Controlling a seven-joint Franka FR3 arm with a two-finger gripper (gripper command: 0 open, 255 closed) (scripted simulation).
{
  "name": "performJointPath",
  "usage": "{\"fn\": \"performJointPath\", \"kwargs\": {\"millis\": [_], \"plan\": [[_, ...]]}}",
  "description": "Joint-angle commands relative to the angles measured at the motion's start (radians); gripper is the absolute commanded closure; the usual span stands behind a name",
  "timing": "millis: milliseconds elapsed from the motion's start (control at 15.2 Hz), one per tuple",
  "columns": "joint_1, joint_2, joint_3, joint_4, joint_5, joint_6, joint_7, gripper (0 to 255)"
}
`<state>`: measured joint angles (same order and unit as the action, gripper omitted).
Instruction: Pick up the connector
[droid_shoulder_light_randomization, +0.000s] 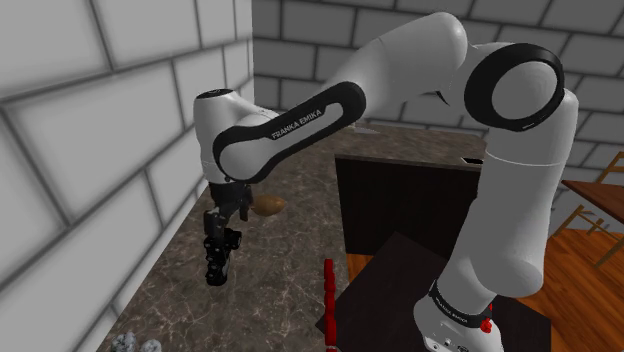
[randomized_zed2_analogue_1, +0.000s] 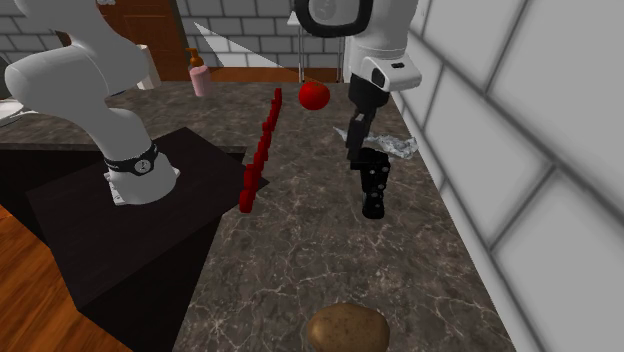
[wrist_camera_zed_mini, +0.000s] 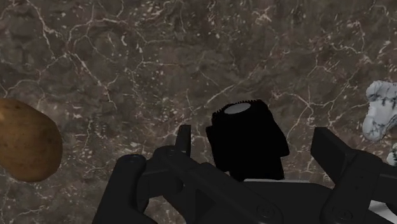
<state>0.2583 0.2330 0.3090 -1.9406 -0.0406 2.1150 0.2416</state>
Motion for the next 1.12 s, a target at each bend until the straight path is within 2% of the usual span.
{"fn": "performJointPath", "kwargs": {"millis": [0, 528, 594, 1056], "plan": [[0.011, 0.031, 0.002, 0.016, -0.013, 0.011, 0.01, 0], [0.016, 0.077, -0.004, -0.016, -0.031, 0.087, 0.02, 0], [0.016, 0.076, -0.004, -0.018, -0.031, 0.089, 0.021, 255], [0.016, 0.078, -0.005, -0.017, -0.031, 0.089, 0.02, 255]]}}
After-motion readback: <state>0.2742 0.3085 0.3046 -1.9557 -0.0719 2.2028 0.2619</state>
